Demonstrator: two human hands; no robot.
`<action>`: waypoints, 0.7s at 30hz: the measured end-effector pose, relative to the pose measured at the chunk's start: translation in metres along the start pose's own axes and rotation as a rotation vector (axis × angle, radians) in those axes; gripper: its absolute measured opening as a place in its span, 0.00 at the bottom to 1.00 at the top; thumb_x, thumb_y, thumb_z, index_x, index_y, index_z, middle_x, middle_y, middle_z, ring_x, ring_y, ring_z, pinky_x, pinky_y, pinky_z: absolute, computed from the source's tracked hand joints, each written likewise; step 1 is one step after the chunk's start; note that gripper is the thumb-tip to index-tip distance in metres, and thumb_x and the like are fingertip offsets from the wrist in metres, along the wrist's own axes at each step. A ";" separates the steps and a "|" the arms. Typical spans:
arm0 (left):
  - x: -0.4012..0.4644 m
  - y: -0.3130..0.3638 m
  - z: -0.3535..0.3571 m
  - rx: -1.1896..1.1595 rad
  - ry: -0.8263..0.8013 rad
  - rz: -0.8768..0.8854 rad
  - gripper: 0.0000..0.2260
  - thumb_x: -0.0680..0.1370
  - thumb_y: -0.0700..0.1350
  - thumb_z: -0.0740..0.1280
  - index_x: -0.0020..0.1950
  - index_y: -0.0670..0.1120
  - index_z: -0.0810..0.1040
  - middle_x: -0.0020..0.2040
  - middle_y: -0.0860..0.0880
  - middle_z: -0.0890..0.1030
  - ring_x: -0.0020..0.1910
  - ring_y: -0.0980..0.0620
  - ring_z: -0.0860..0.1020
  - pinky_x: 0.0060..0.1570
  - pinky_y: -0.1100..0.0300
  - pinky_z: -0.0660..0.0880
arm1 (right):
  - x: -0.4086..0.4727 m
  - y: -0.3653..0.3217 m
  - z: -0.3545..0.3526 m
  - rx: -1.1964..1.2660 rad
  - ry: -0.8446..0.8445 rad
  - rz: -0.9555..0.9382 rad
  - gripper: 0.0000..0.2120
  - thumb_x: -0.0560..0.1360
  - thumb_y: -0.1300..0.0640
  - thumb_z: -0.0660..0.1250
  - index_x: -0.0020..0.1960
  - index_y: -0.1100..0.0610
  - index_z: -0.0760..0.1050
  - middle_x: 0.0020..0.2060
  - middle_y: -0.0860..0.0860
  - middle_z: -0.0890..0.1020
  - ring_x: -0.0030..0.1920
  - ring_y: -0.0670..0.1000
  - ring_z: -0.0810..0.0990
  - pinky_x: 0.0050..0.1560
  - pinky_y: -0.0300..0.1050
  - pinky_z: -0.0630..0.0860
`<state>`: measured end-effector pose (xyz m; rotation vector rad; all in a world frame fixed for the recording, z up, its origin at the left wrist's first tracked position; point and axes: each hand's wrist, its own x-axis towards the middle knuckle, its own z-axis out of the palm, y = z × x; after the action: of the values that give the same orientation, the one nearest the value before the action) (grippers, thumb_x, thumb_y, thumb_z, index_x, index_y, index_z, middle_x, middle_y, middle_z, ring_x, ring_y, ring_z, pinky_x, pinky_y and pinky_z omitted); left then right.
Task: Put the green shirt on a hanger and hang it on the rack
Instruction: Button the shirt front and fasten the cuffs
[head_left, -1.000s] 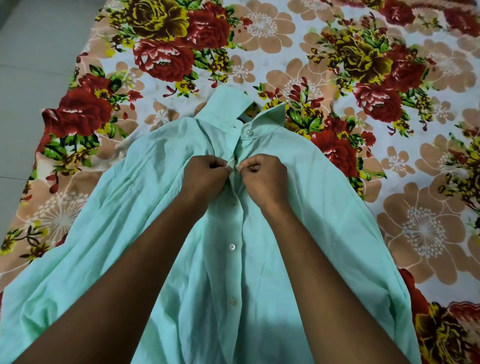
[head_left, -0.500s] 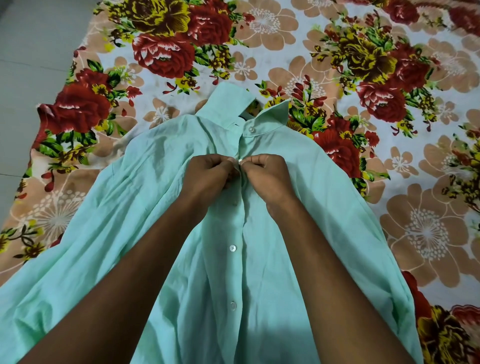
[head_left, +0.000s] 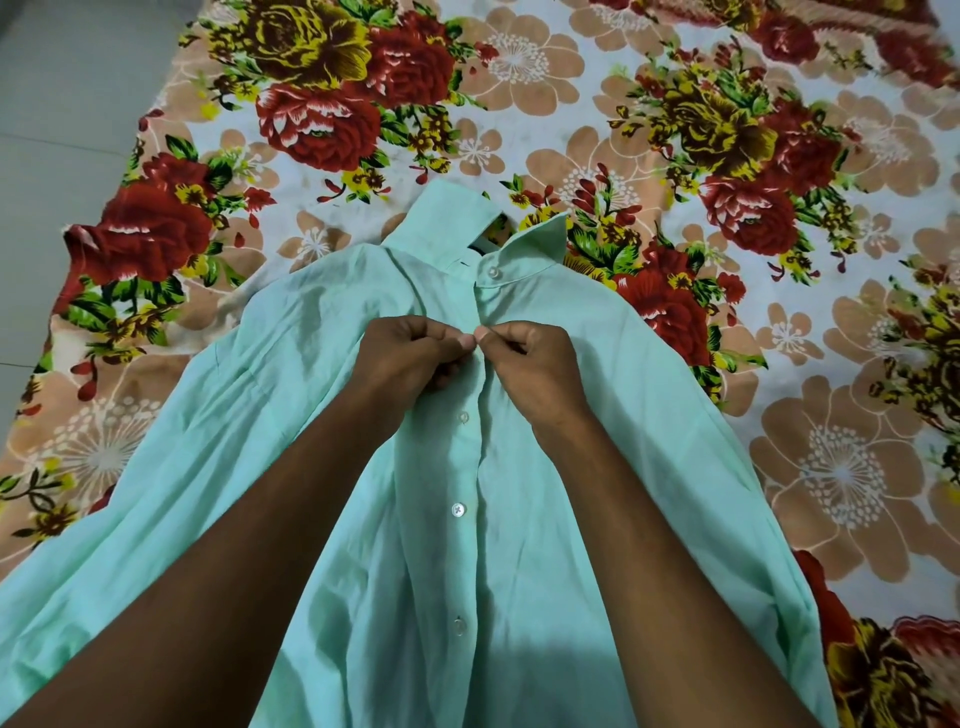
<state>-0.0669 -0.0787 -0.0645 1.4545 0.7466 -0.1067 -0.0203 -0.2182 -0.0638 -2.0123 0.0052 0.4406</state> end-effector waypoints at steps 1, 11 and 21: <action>0.000 0.000 0.000 -0.027 -0.007 -0.017 0.04 0.75 0.38 0.76 0.41 0.40 0.85 0.33 0.44 0.82 0.30 0.53 0.77 0.31 0.65 0.76 | 0.001 0.001 0.001 -0.004 0.022 0.009 0.10 0.79 0.52 0.71 0.48 0.58 0.87 0.26 0.38 0.79 0.29 0.39 0.76 0.39 0.36 0.72; 0.009 0.016 0.011 0.368 0.240 0.223 0.17 0.72 0.53 0.78 0.37 0.40 0.82 0.32 0.45 0.82 0.31 0.50 0.77 0.34 0.58 0.73 | 0.017 -0.009 -0.004 -0.267 0.201 -0.140 0.10 0.73 0.52 0.78 0.39 0.53 0.78 0.30 0.42 0.79 0.34 0.43 0.80 0.38 0.38 0.76; 0.045 0.041 0.030 0.673 0.294 0.395 0.11 0.73 0.45 0.72 0.53 0.41 0.81 0.46 0.42 0.84 0.47 0.42 0.81 0.44 0.53 0.76 | 0.063 -0.030 0.009 -0.036 0.171 0.036 0.08 0.73 0.55 0.78 0.49 0.58 0.86 0.43 0.52 0.89 0.44 0.51 0.87 0.50 0.49 0.84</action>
<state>0.0002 -0.0835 -0.0541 2.2714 0.6708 0.1822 0.0414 -0.1852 -0.0613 -2.0822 0.1406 0.2918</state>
